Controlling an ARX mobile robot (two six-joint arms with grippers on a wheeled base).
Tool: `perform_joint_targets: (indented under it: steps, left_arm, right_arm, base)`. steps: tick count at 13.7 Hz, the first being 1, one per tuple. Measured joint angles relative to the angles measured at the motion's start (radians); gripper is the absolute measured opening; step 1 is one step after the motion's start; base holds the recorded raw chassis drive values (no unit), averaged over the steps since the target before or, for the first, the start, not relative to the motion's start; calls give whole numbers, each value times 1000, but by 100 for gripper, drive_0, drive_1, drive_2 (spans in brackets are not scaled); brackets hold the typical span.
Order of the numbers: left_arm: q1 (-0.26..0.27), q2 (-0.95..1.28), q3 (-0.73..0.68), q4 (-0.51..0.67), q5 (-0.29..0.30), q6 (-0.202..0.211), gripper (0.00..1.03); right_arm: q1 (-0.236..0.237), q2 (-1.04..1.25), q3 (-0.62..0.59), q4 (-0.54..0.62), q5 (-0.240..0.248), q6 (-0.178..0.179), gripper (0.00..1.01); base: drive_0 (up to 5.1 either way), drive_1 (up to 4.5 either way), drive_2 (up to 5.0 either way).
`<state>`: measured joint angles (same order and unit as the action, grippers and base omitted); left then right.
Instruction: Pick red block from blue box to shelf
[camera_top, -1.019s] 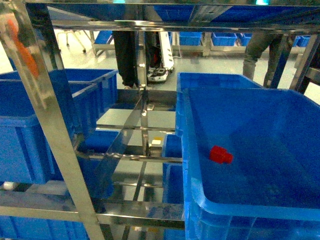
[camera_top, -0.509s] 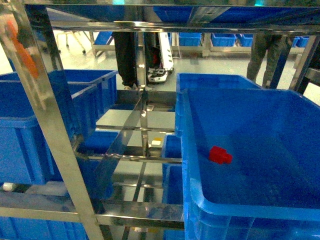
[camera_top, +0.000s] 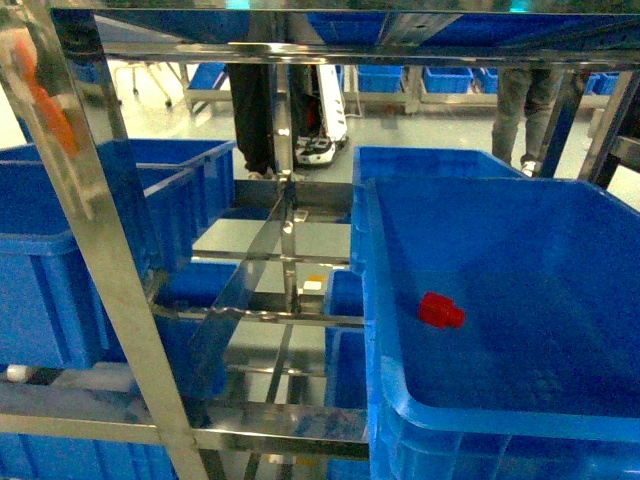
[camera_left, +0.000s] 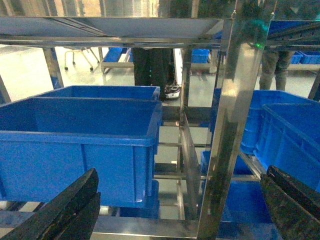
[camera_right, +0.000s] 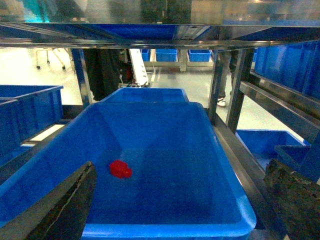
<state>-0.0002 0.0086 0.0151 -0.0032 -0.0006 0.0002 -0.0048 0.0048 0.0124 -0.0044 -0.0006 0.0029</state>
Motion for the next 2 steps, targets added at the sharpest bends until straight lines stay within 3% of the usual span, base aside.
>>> perform_joint_targets:
  steps: [2]
  left_arm:
    - [0, 0, 0, 0, 0, 0, 98]
  right_arm:
    - [0, 0, 0, 0, 0, 0, 98]
  base:
    - [0, 0, 0]
